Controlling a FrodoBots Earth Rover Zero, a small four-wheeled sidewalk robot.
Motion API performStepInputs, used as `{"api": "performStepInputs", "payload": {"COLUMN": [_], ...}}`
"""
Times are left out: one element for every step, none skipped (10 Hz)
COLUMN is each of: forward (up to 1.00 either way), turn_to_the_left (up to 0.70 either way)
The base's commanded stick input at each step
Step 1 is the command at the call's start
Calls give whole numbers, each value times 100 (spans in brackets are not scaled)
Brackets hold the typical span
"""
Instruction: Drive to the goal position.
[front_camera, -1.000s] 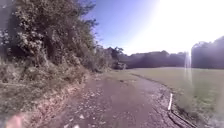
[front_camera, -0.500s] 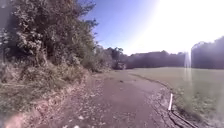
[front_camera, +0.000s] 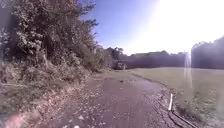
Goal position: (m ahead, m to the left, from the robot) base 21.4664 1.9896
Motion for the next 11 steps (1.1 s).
{"api": "performStepInputs", "payload": {"forward": [0,0,5,5,5,2,5,5,5,3,1], "turn_to_the_left": [0,0,0,0,0,0,0,0,0,0,0]}}
